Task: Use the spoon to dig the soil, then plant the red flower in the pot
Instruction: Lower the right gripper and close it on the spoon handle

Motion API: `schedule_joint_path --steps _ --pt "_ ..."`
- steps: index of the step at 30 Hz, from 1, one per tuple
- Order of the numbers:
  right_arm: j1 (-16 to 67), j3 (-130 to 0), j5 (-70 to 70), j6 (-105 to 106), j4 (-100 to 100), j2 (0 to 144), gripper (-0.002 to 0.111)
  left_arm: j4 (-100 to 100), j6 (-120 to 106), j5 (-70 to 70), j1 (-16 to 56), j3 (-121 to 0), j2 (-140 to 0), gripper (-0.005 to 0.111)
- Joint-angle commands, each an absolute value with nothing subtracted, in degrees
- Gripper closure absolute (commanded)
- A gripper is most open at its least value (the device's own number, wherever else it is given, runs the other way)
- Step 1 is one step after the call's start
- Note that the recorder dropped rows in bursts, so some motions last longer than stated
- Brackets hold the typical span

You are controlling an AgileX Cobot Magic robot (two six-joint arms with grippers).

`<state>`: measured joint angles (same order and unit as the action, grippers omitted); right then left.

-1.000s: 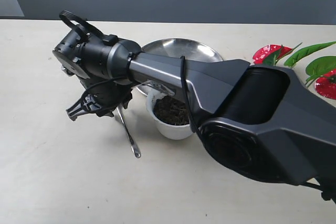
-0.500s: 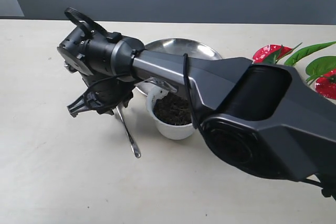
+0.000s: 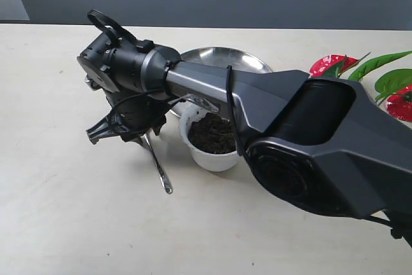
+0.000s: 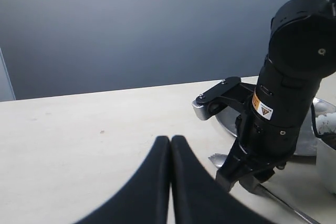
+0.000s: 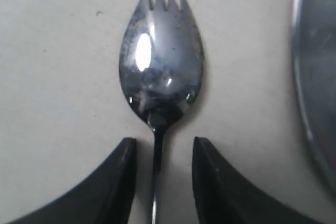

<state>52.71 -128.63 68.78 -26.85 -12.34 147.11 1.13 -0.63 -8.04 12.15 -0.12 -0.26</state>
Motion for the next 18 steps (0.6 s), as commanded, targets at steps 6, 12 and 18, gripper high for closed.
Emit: schedule_joint_path --steps 6,12,18 --pt "52.5 -128.93 68.72 -27.04 -10.61 149.1 0.077 0.89 -0.63 -7.3 12.55 0.0 0.0 0.106" --pt "52.65 -128.93 68.72 -27.04 -9.62 149.1 0.106 0.89 -0.63 -7.3 12.55 0.0 0.0 0.106" --pt "52.65 -128.93 68.5 -27.04 -4.0 148.39 0.109 0.89 -0.63 -7.3 12.55 0.0 0.0 0.106"
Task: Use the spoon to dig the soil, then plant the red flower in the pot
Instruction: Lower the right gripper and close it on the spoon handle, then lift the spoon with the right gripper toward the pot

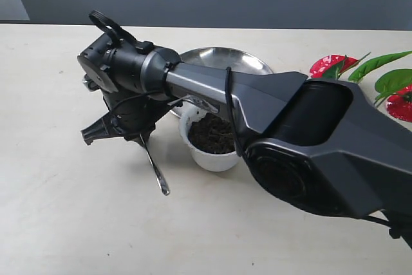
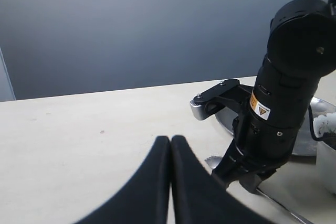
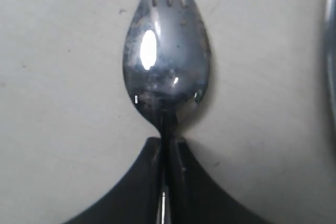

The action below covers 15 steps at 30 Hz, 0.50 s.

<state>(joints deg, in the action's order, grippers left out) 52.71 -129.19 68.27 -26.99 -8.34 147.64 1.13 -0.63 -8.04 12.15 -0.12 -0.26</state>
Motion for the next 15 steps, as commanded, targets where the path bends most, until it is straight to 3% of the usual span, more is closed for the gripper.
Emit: schedule_joint_path --steps 1,15 --pt "52.65 -128.93 68.5 -27.04 -3.32 148.02 0.109 0.89 -0.63 -7.3 12.55 0.0 0.0 0.106" --pt "52.76 -128.93 68.38 -24.26 -1.13 137.1 0.109 0.89 -0.63 -7.3 12.55 0.0 0.0 0.106"
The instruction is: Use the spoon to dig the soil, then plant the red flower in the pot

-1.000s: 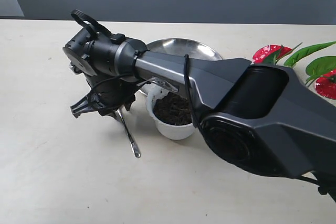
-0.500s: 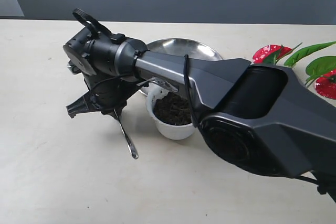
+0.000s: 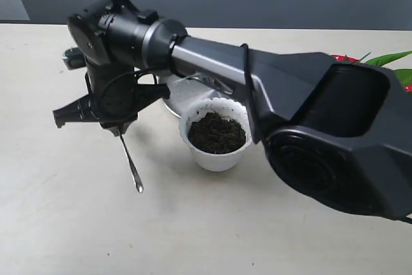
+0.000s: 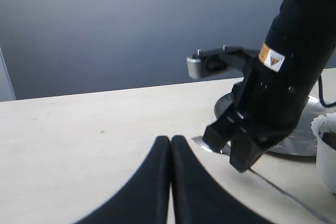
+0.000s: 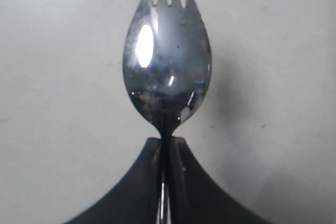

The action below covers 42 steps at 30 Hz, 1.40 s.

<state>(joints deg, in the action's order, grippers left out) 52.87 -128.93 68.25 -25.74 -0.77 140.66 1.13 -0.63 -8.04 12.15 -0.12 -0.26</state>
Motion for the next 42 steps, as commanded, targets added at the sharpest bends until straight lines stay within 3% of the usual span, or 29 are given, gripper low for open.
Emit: schedule_joint_path --steps 1,24,42 --pt "52.76 -128.93 68.38 -23.98 -1.13 136.32 0.109 0.89 -0.63 -7.3 12.55 0.0 0.0 0.106" --pt "56.05 -127.63 69.96 -9.8 -11.38 117.5 0.109 0.89 -0.63 -7.3 12.55 0.0 0.0 0.106" --pt "58.73 -86.11 69.96 -5.75 -38.89 105.25 0.109 0.89 -0.63 -7.3 12.55 0.0 0.0 0.106"
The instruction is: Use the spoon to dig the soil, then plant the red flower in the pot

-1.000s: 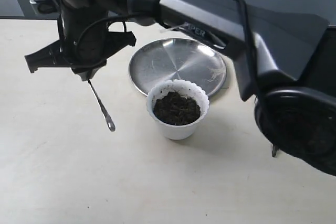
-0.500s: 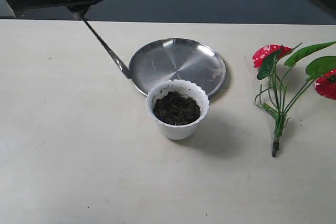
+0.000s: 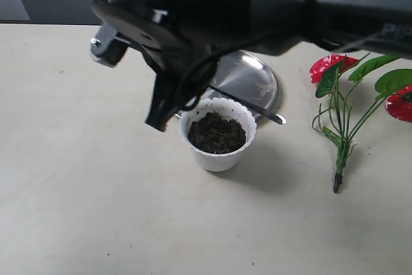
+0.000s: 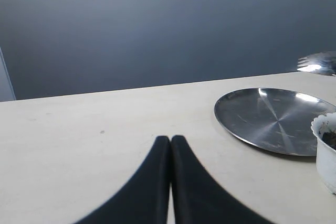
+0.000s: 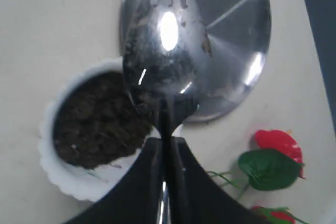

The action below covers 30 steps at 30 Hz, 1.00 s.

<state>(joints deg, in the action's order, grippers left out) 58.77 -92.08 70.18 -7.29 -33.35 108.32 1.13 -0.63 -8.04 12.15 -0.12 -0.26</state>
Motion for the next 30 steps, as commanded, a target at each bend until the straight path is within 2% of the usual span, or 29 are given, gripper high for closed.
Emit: schedule_joint_path --steps 1,11,30 --pt "58.73 -84.44 69.96 -4.7 -39.29 104.72 0.109 0.89 -0.63 -7.3 12.55 0.0 0.0 0.106" --pt "58.73 -76.0 69.96 6.08 -36.26 102.46 0.109 0.89 -0.63 -7.3 12.55 0.0 0.0 0.106" --pt "58.73 -75.32 69.96 10.76 -37.55 109.61 0.109 0.89 -0.63 -7.3 12.55 0.0 0.0 0.106"
